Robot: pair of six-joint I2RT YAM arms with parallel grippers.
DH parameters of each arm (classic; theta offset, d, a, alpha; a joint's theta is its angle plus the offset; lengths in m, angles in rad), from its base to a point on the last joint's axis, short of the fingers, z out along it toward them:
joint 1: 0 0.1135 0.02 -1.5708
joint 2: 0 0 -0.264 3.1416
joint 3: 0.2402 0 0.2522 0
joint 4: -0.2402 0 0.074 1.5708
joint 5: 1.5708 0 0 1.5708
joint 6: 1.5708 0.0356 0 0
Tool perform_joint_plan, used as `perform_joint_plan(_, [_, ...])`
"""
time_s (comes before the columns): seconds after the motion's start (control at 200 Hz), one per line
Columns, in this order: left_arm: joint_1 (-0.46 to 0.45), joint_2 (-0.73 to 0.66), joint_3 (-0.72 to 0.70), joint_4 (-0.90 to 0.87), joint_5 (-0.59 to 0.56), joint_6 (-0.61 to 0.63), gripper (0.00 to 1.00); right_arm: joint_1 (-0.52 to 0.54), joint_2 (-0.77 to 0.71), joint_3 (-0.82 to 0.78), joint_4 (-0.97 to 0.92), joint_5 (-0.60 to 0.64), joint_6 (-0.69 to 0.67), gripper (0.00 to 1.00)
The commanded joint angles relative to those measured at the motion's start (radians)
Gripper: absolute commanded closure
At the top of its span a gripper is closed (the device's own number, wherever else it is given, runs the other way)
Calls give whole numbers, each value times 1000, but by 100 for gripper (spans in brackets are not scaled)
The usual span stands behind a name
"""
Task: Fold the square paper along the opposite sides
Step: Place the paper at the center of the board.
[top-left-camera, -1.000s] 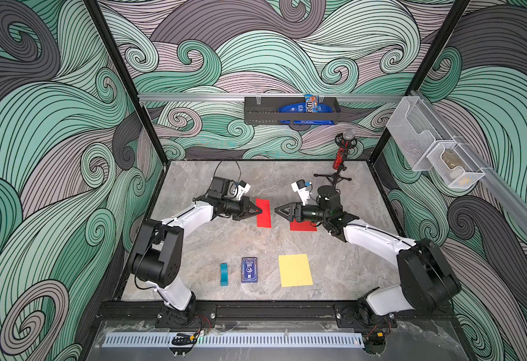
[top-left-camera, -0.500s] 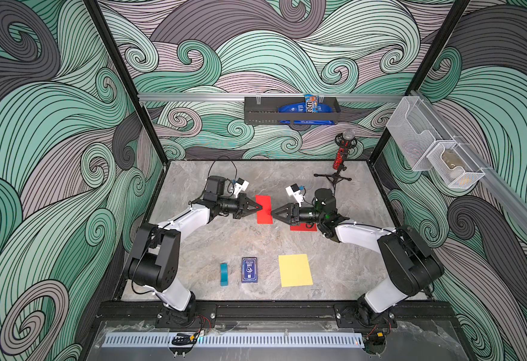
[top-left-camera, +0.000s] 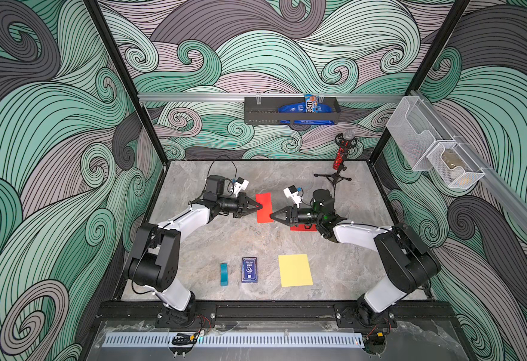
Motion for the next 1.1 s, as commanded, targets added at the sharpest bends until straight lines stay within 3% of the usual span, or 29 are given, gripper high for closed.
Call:
perform_joint_plan(0.0, [8,-23,-5,20,16,6,100,6,17,10,14,-16,-13,100])
perform_joint_plan(0.14, [11,-26,2,2,0,25,100,2,16,27,-31,7,-55,100])
perform_joint_plan(0.25, [26,-38,21,-84,-57,87,63,-16,55,91,-155,31,-166,100])
perform_joint_plan(0.39, [57,-76,41,-223,-194,189,45,-59,186,199,-234,61,-254,100])
perform_joint_plan(0.61, [57,-141,2,-299,-389,243,45,-81,444,470,-336,113,-320,100])
perform_joint_plan(0.826, [57,-174,-84,-232,-427,217,45,-68,644,681,-417,148,-293,100])
perform_joint_plan(1.096, [48,-150,-123,-185,-427,210,46,-27,730,792,-527,173,-305,90])
